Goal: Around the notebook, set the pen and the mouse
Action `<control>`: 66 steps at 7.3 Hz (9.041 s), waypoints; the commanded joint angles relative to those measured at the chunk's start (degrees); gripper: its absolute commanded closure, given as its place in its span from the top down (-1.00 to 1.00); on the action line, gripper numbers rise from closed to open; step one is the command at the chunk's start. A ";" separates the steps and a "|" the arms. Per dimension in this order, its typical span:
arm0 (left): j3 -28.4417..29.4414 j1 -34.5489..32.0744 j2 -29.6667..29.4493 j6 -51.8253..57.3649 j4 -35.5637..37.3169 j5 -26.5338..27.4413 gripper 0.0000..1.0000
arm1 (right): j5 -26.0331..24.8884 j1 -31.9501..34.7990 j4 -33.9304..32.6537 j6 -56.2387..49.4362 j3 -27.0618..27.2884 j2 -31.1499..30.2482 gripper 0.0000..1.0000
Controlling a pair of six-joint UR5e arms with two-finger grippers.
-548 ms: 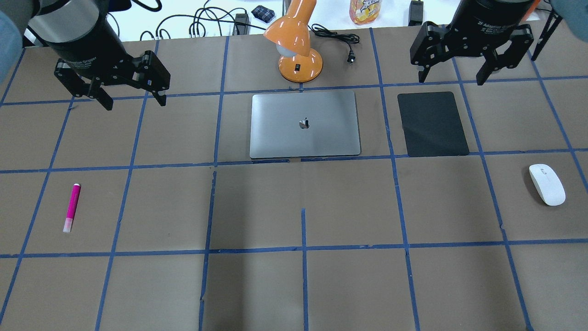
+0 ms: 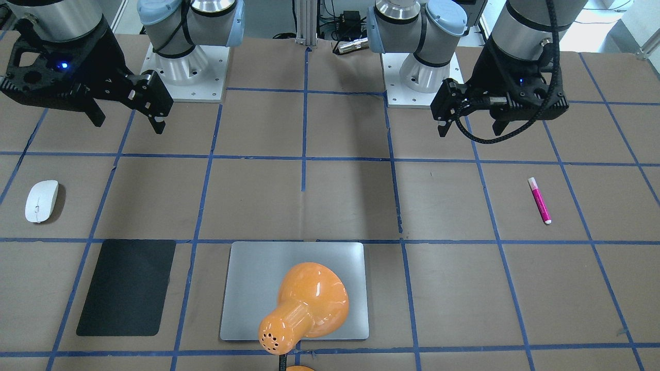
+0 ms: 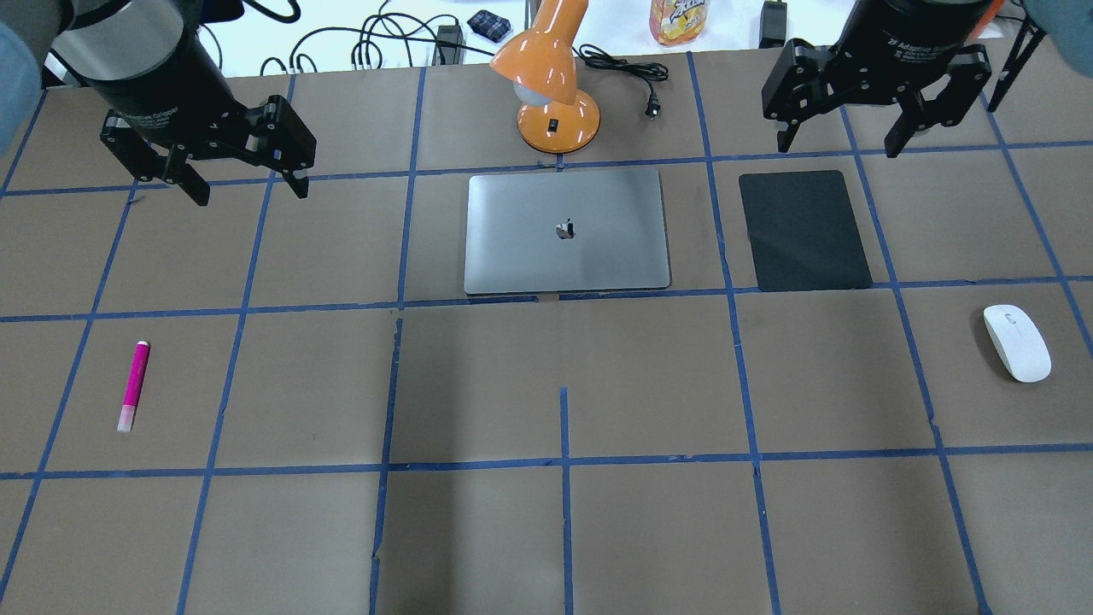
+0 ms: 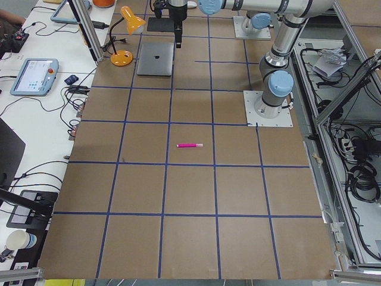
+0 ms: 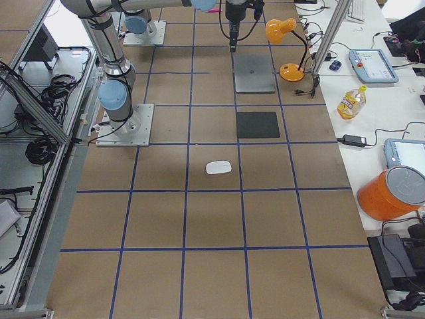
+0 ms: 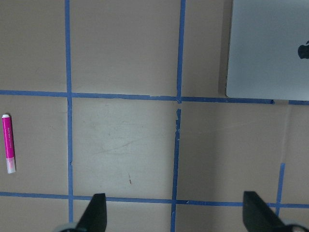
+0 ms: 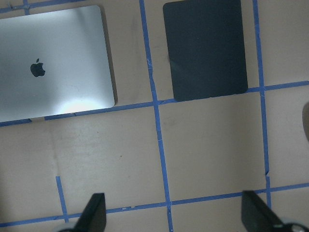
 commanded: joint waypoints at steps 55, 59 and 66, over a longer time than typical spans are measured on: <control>-17.90 -17.91 -15.14 -62.48 35.80 -4.13 1.00 | 1.19 -1.13 -13.81 -1.76 8.19 5.65 1.00; -6.18 -4.29 -2.56 -24.85 2.13 -3.43 1.00 | 0.93 3.26 -7.83 0.08 6.43 0.09 1.00; 1.79 0.76 -3.85 4.61 -0.80 1.32 1.00 | 1.98 3.71 -6.77 -0.79 5.29 -0.17 1.00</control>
